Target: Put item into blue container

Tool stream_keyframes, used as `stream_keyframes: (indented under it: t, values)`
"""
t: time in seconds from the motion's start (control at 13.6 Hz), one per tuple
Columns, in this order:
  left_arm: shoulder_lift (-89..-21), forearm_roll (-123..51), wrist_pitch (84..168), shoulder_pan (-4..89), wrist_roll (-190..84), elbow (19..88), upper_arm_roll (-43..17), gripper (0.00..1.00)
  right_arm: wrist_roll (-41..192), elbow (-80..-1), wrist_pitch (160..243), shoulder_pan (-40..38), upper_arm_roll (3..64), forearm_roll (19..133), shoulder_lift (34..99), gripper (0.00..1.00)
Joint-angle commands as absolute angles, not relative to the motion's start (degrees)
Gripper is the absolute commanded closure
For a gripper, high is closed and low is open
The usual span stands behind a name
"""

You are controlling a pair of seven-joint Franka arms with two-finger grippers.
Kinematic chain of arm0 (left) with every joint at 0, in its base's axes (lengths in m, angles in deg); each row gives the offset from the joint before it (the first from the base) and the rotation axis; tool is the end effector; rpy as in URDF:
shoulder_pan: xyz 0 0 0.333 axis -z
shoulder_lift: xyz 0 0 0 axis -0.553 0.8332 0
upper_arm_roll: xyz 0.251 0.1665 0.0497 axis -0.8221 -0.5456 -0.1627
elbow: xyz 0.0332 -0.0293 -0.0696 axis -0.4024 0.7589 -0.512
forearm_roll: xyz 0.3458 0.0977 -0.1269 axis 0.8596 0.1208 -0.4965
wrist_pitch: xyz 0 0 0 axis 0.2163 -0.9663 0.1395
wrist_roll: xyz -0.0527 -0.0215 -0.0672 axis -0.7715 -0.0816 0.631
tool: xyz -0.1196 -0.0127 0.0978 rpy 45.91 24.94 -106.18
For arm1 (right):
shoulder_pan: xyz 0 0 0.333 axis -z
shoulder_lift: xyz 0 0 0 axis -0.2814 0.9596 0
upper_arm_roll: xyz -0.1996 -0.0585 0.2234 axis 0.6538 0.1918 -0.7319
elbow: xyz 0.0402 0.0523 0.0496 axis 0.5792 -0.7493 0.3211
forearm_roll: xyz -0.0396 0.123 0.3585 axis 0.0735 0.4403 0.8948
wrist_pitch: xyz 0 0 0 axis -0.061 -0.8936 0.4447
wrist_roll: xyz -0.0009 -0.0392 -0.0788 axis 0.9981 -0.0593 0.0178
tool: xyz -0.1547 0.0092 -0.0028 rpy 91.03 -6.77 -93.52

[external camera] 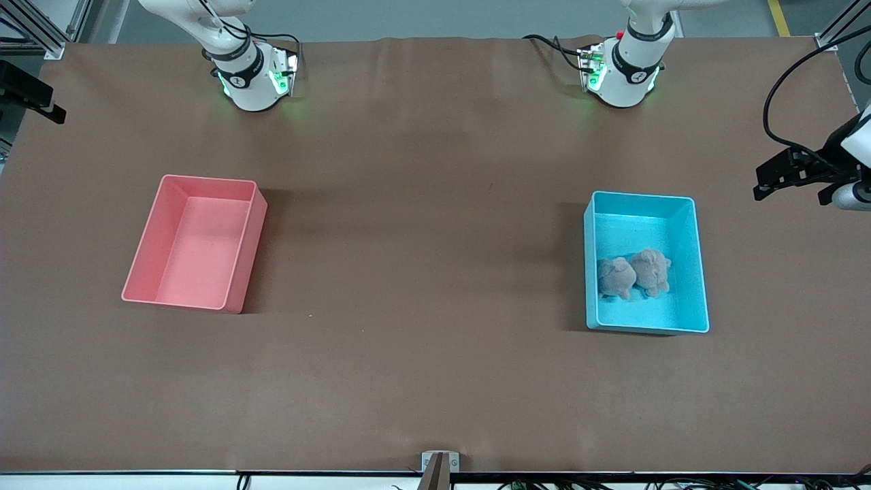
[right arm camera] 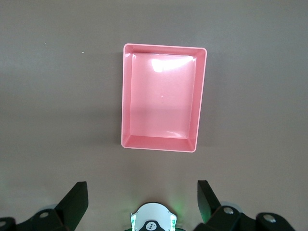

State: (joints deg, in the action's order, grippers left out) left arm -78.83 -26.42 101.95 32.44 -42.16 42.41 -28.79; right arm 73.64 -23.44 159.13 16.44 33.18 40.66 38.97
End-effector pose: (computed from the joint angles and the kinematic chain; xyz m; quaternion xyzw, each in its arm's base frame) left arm 0.5581 -0.0115 0.5633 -0.9985 0.0516 -0.0175 0.0040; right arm 0.4798 -0.0401 0.6391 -0.9987 0.0125 0.0442 0.0203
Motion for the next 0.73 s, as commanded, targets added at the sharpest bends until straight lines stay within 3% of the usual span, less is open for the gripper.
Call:
stream_keyframes:
  t: [0.0, 0.66]
  values:
    - [-79.0, -26.5, 101.5, 33.1, -41.3, 41.5, -29.1, 0.00, 73.2, -24.7, 159.1, 16.3, 33.1, 41.3, 37.4, 0.00]
    - [-79.1, -26.5, 101.5, 32.6, -42.3, 39.6, -29.6, 0.00, 73.2, -24.8, 158.8, 16.3, 33.1, 41.3, 37.4, 0.00]
